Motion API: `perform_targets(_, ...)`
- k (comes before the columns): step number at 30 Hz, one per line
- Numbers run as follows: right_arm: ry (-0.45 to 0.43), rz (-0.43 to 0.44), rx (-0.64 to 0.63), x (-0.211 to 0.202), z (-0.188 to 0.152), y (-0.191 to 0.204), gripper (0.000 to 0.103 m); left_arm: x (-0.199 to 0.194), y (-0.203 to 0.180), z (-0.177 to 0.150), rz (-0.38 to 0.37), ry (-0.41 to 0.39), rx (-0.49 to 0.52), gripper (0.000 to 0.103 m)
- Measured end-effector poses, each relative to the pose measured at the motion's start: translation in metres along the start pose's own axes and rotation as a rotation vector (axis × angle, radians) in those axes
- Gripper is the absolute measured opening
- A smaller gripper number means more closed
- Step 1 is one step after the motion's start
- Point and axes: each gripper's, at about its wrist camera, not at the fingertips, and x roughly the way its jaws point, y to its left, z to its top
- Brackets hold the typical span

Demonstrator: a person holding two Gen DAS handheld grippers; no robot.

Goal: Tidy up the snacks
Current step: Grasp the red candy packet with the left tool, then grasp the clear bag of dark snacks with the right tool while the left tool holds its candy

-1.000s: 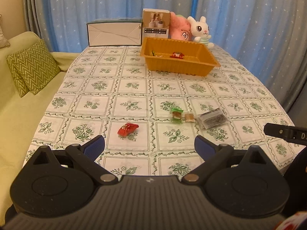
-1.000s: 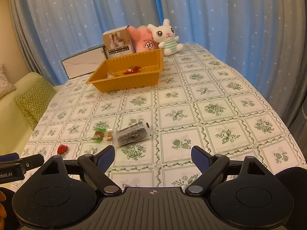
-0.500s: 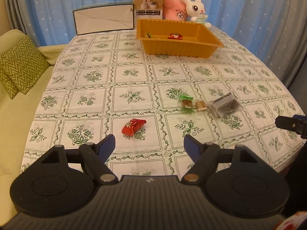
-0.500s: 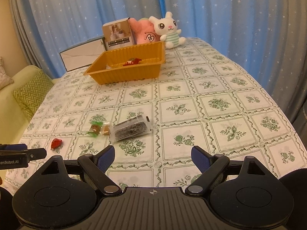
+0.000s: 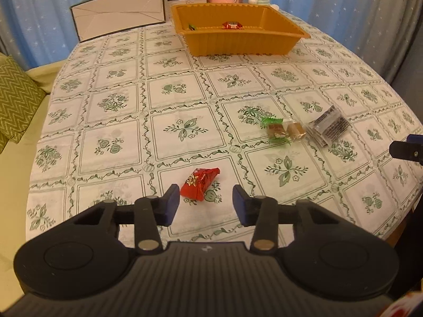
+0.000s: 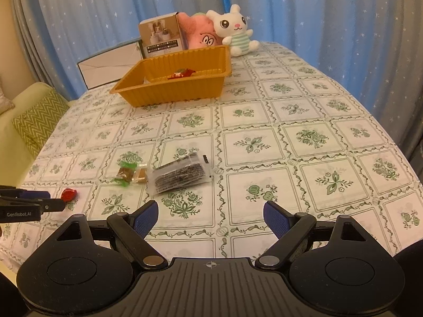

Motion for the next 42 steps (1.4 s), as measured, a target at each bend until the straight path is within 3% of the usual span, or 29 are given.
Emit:
perform_targets(9, 0.030, -0.015, 0.011, 0.020, 0.000, -0.006, 0.086, 0.028, 0.009, 0.009, -0.001, 0.029, 0.055, 0.022)
perform_targets(15, 0.034, -0.018, 0.015, 0.029, 0.003, -0.008, 0.086, 0.028, 0.007, 0.009, 0.002, 0.026, 0.044, 0.018)
perform_targets(27, -0.016, 0.106, -0.142, 0.053, 0.019, 0.022, 0.087, 0.019, -0.018, 0.035, -0.044, -0.069, -0.038, 0.018)
perform_targets(32, -0.008, 0.098, -0.183, 0.073, 0.020, 0.032, 0.098, 0.030, -0.021, 0.045, -0.061, -0.076, -0.060, 0.018)
perform_targets(42, 0.024, 0.059, -0.222, 0.108, 0.023, 0.037, 0.099, 0.047, -0.019, 0.053, -0.107, -0.092, -0.091, 0.018)
